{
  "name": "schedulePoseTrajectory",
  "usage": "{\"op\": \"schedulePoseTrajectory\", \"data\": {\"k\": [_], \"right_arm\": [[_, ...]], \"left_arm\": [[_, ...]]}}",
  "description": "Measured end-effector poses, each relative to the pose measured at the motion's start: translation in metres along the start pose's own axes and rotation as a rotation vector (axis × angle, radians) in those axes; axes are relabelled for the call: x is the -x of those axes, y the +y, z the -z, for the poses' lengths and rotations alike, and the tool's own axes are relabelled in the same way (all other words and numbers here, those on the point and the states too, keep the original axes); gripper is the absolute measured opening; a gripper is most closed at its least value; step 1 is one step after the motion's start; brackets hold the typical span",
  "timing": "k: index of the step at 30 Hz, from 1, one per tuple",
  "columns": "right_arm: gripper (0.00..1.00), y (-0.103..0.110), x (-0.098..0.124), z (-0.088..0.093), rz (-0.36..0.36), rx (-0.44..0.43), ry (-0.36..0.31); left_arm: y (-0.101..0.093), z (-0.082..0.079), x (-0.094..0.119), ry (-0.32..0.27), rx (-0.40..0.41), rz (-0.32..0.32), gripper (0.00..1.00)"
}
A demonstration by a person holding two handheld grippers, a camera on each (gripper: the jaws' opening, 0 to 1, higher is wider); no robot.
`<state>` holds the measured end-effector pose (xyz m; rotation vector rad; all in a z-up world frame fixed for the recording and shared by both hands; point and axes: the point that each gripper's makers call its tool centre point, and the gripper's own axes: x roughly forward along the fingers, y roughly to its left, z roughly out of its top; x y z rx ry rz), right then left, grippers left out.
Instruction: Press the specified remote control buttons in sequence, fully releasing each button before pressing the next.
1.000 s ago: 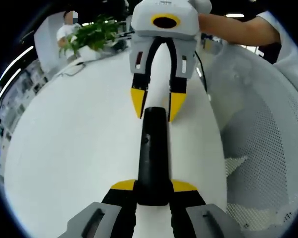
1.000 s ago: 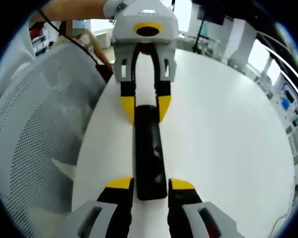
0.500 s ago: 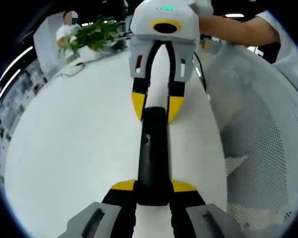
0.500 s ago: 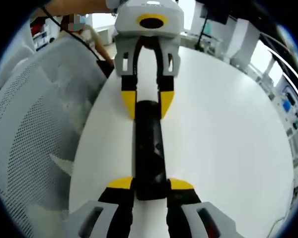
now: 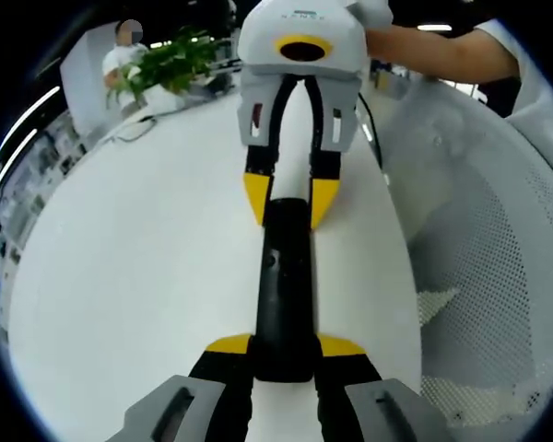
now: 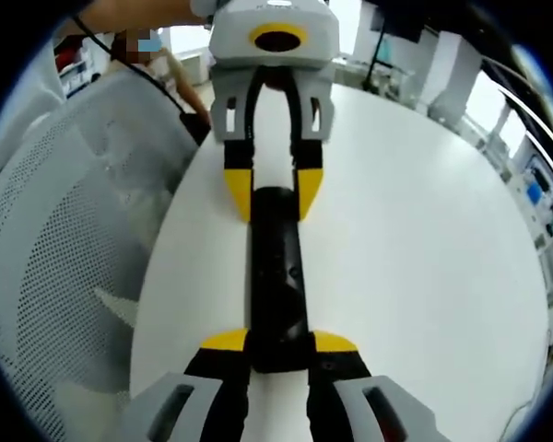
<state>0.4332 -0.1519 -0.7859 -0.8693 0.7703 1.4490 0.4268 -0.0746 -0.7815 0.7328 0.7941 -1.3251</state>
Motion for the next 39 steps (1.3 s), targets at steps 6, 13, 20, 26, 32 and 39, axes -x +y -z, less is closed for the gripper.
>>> {"op": "schedulePoseTrajectory", "data": {"k": [6,13,20,26,32,39], "right_arm": [[0.19,0.0,0.0,0.0,-0.008,-0.016,-0.011],[0.19,0.0,0.0,-0.001,-0.008,-0.005,0.006],[0.18,0.0,0.0,0.0,-0.01,0.001,0.007],[0.18,0.0,0.002,-0.002,-0.003,0.005,0.008],[0.18,-0.005,0.012,-0.006,0.032,0.018,-0.005],[0.19,-0.028,0.026,-0.012,0.1,0.03,-0.025]], "left_arm": [[0.001,0.001,0.0,-0.004,0.006,-0.003,0.24],[0.002,0.001,0.0,-0.004,0.013,0.005,0.23],[0.002,0.001,0.0,0.002,0.015,0.003,0.23],[0.003,0.0,0.0,0.017,0.013,0.005,0.23],[0.009,-0.003,0.003,0.017,-0.012,-0.021,0.23],[0.032,-0.015,0.017,0.018,-0.061,-0.076,0.23]]}}
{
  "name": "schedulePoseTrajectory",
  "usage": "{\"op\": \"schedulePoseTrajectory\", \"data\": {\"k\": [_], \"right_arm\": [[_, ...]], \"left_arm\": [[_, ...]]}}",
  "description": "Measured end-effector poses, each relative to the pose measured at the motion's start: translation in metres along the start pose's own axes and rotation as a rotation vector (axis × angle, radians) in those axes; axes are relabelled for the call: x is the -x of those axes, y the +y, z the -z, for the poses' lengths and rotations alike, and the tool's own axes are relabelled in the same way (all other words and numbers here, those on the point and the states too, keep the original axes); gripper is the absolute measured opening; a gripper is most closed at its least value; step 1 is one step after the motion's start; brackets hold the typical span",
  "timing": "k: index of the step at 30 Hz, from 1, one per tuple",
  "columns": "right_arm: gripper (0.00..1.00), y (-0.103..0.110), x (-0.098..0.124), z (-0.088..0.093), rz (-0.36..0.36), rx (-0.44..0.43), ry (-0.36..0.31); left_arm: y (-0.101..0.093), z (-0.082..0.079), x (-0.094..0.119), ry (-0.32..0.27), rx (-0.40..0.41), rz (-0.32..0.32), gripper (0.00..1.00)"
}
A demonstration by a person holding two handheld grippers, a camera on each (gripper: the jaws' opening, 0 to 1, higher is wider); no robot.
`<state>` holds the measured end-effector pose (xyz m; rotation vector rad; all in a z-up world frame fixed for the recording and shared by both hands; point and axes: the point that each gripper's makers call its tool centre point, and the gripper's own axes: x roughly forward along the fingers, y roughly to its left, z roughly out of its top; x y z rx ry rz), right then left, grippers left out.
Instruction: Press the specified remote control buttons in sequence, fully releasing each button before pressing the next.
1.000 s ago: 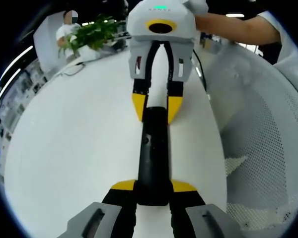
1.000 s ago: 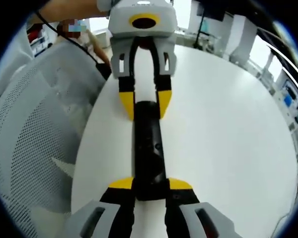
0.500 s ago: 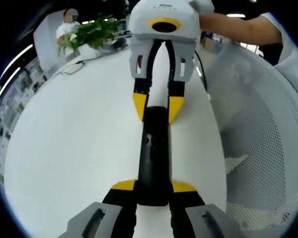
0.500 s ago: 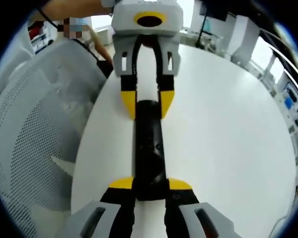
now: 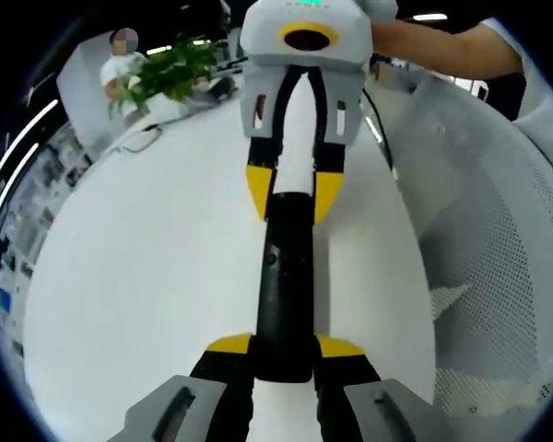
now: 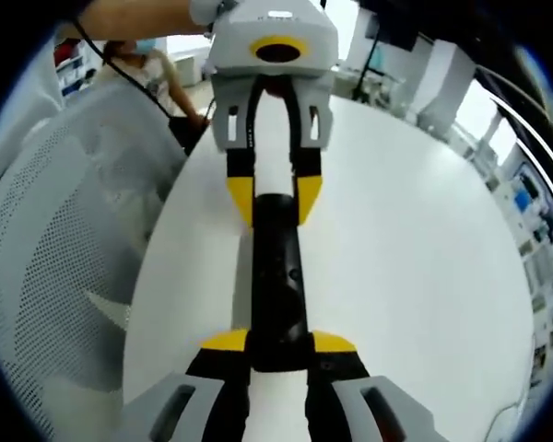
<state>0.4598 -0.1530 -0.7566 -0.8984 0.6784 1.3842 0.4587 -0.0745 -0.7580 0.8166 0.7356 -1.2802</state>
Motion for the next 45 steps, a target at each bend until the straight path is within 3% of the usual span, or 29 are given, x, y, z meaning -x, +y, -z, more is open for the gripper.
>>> {"op": "schedulePoseTrajectory", "data": {"k": [4,14,28,35,45], "right_arm": [[0.19,-0.023,0.008,-0.003,0.052,0.024,-0.004],[0.19,-0.076,0.017,-0.005,0.129,0.048,-0.005],[0.19,-0.14,-0.016,0.014,0.137,0.006,0.01],[0.19,-0.16,-0.031,0.02,0.119,-0.032,-0.006],[0.2,-0.164,-0.038,0.02,0.077,-0.05,-0.014]], "left_arm": [[0.023,-0.007,0.006,0.009,-0.028,-0.042,0.23],[0.075,-0.017,0.01,0.036,-0.075,-0.077,0.23],[0.144,-0.004,-0.018,0.076,-0.112,-0.064,0.23],[0.164,0.004,-0.028,0.096,-0.105,-0.045,0.23],[0.167,0.014,-0.031,0.107,-0.061,-0.003,0.23]]}}
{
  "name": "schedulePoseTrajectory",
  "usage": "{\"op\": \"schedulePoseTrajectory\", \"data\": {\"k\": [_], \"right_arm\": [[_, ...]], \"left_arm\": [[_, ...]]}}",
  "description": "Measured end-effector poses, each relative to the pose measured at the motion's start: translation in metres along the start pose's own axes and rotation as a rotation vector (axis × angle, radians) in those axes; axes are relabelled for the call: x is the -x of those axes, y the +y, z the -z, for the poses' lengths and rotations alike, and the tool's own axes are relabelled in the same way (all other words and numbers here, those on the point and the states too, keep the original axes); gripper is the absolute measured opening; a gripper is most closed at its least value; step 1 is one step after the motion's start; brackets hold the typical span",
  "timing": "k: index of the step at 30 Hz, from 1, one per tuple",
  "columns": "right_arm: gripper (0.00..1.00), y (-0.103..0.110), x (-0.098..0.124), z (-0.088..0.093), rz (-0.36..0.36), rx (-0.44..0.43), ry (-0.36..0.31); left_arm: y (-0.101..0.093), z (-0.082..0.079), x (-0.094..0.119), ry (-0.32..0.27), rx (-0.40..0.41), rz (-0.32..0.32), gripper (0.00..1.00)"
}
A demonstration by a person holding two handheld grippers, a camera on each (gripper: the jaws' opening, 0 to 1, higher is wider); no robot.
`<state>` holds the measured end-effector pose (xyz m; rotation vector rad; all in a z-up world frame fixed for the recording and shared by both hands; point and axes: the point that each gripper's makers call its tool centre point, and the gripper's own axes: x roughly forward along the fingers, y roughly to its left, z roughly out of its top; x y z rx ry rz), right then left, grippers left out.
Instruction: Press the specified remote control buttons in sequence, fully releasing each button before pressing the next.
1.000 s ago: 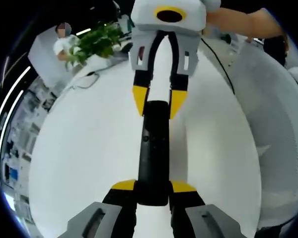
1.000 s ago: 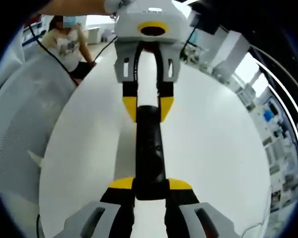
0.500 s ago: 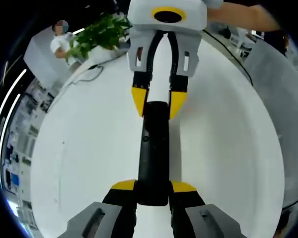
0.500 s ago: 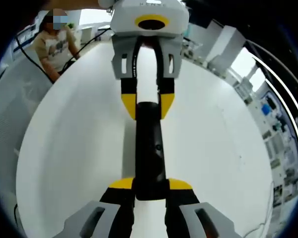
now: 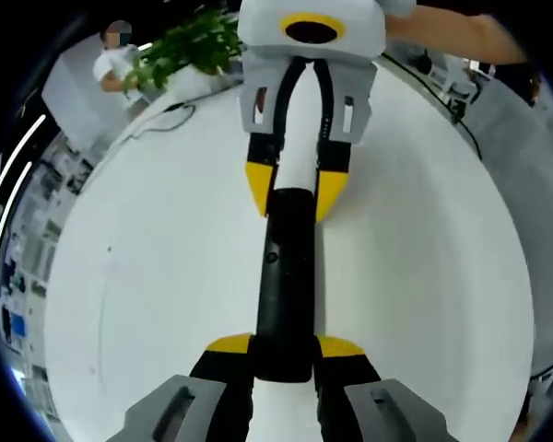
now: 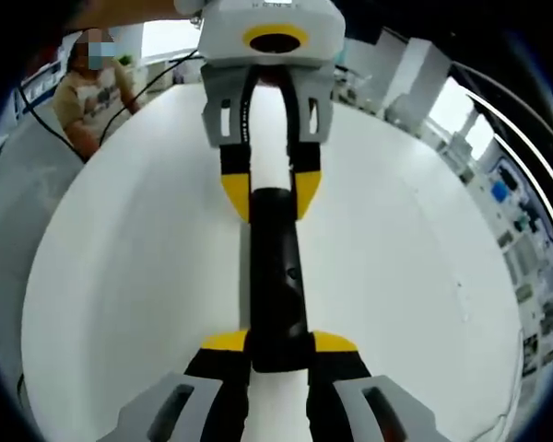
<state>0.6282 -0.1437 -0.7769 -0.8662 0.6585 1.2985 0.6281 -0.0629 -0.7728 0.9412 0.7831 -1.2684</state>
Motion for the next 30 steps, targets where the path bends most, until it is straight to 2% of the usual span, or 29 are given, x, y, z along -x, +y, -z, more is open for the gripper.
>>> {"op": "schedulePoseTrajectory", "data": {"k": [19,30], "right_arm": [[0.2,-0.0004,-0.0048,0.007,-0.052,-0.023,0.013],[0.21,0.001,-0.0051,0.0065,-0.088,-0.051,0.003]], "left_arm": [[-0.0033,0.0005,-0.0079,0.013,0.03,0.044,0.23],[-0.0032,0.0018,-0.01,0.011,0.081,0.1,0.24]]}}
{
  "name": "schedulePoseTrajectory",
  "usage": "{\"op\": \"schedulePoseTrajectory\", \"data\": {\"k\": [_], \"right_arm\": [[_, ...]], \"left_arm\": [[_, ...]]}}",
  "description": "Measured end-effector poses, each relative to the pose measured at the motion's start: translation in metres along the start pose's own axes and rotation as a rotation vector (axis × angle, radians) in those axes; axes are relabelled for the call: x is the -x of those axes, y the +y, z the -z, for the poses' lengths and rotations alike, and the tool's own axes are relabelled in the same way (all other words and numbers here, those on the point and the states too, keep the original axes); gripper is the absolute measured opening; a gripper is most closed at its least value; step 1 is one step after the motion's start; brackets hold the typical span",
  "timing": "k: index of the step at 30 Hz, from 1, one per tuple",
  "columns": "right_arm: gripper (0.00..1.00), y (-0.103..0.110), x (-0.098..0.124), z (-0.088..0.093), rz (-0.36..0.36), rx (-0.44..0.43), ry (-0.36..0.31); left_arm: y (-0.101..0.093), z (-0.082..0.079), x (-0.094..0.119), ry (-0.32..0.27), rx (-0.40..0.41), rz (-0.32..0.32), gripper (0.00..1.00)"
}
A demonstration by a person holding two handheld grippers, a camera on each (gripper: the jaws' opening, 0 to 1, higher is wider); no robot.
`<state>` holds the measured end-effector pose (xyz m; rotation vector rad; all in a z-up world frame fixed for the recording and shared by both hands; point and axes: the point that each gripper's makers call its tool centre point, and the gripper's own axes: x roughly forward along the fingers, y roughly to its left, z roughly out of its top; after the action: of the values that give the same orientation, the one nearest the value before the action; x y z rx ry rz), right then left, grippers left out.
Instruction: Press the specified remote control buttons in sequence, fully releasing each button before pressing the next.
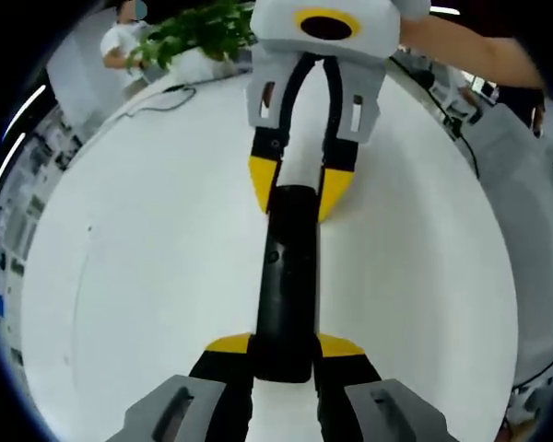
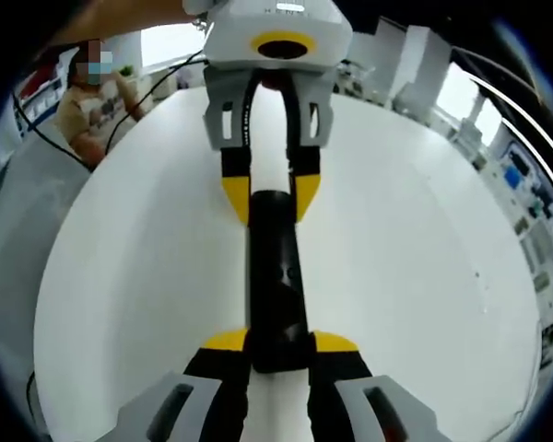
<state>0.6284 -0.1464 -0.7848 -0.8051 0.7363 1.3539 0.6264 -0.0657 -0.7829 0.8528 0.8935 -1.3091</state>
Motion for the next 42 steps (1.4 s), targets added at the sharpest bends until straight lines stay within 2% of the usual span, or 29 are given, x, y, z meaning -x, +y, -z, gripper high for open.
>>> {"op": "schedulePoseTrajectory", "data": {"k": [5,12,25,34,38,42], "right_arm": [[0.21,0.0,-0.001,0.0,-0.021,0.002,0.007],[0.22,0.001,-0.001,0.0,-0.033,0.0,0.007],[0.25,0.004,0.0,-0.003,-0.008,0.012,0.011],[0.28,0.004,0.002,-0.003,0.05,0.026,0.007],[0.31,0.001,0.003,-0.003,0.097,0.017,0.002],[0.29,0.001,0.004,-0.001,0.133,0.012,-0.008]], "left_arm": [[0.001,0.0,0.0,0.003,0.003,0.016,0.24],[0.0,0.0,0.0,0.004,0.002,0.006,0.24],[0.001,0.0,0.001,0.005,-0.018,-0.027,0.26],[0.001,0.001,0.004,-0.048,-0.022,-0.119,0.28],[0.004,0.001,0.007,-0.084,-0.003,-0.199,0.31],[0.009,0.003,0.012,-0.14,0.033,-0.289,0.38]]}}
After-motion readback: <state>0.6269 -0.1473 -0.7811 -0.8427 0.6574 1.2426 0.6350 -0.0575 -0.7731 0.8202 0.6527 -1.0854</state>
